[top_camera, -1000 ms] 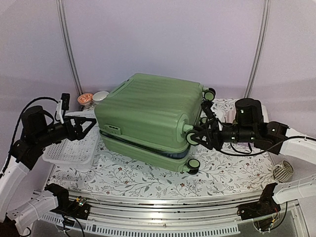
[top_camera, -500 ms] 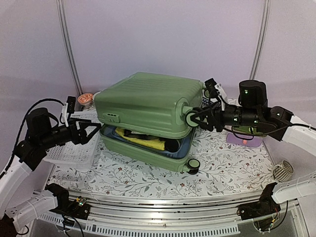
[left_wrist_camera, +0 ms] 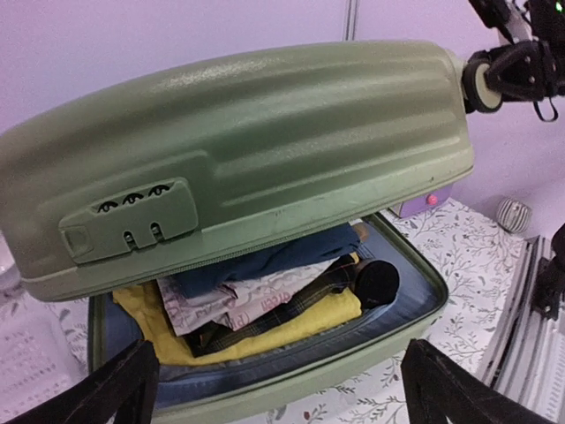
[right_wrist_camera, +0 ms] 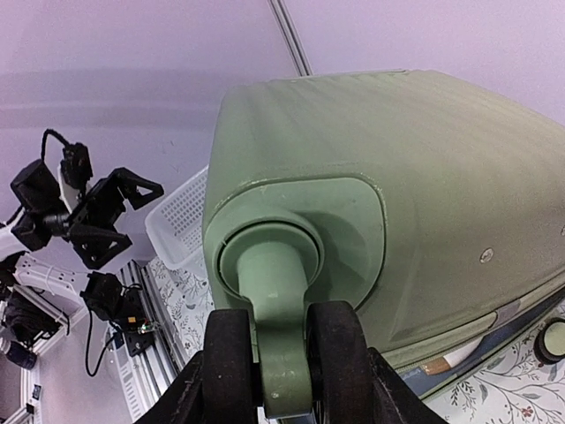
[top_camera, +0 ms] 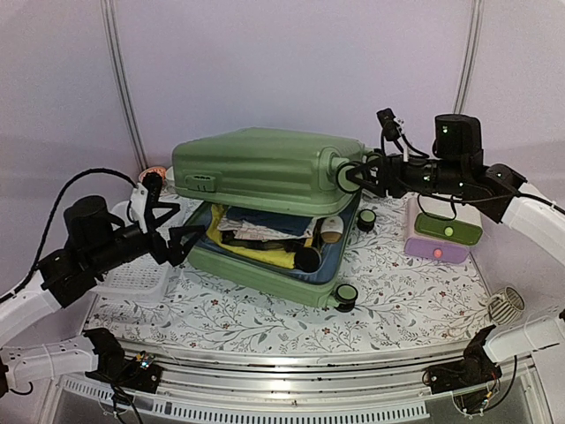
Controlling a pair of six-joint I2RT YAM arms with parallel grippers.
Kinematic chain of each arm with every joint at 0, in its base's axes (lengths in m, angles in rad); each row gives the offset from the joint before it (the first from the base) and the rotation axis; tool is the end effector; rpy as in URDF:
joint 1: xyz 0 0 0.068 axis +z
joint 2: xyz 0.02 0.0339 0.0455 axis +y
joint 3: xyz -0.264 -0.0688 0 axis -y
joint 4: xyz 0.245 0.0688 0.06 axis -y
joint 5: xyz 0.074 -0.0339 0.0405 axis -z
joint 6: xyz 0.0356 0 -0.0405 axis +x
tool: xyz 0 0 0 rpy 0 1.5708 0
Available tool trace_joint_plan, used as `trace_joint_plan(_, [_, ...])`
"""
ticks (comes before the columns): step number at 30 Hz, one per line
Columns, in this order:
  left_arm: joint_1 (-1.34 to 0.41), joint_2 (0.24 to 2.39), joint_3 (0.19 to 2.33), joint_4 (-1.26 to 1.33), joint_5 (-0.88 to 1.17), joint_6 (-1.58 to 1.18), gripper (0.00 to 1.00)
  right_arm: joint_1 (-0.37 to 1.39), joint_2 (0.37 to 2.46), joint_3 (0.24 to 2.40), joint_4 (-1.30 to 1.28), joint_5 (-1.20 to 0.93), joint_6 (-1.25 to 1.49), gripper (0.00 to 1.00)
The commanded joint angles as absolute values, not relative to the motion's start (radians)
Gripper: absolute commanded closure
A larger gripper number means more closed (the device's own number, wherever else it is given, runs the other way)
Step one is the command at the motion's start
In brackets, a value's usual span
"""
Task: Open, take out, and arrange the luggage
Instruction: Open the luggage at the center of the board.
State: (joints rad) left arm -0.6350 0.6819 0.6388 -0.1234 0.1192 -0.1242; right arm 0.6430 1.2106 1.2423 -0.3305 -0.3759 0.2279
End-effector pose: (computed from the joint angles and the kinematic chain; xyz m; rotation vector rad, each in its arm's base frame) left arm 0.1345 -0.1044 0.3112 0.5366 1.6995 -0.6566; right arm 0.2101 0.1737 0.3968 -0.6665 1.8426 0.9390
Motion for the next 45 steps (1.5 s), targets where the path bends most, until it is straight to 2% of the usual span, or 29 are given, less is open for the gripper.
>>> trace_joint_plan(1, [-0.734,0.717,0.604,0.000,-0.104,0.114,0.02,0.521,1.211,1.330,-0.191,-0.288,0.303,0.71])
trace_joint_plan(9, [-0.758,0.862,0.672,0.100,-0.310,0.315,0.02,0.476,1.225,1.357,-0.192,-0.340,0.316,0.71])
trace_joint_plan(13, [-0.759,0.956,0.680,0.239,-0.408,0.382,0.02,0.470,1.227,1.369,-0.193,-0.348,0.314,0.71])
trace_joint_plan(25, [-0.760,1.200,0.758,0.563,-0.468,0.575,0.02,0.396,1.252,1.415,-0.193,-0.433,0.373,0.71])
trace_joint_plan(38, [-0.755,1.415,0.966,0.644,-0.481,0.692,0.02,0.350,1.364,1.486,-0.142,-0.489,0.412,0.70])
trace_joint_plan(45, [-0.750,1.468,1.040,0.636,-0.463,0.699,0.02,0.350,1.360,1.474,-0.136,-0.468,0.370,0.62])
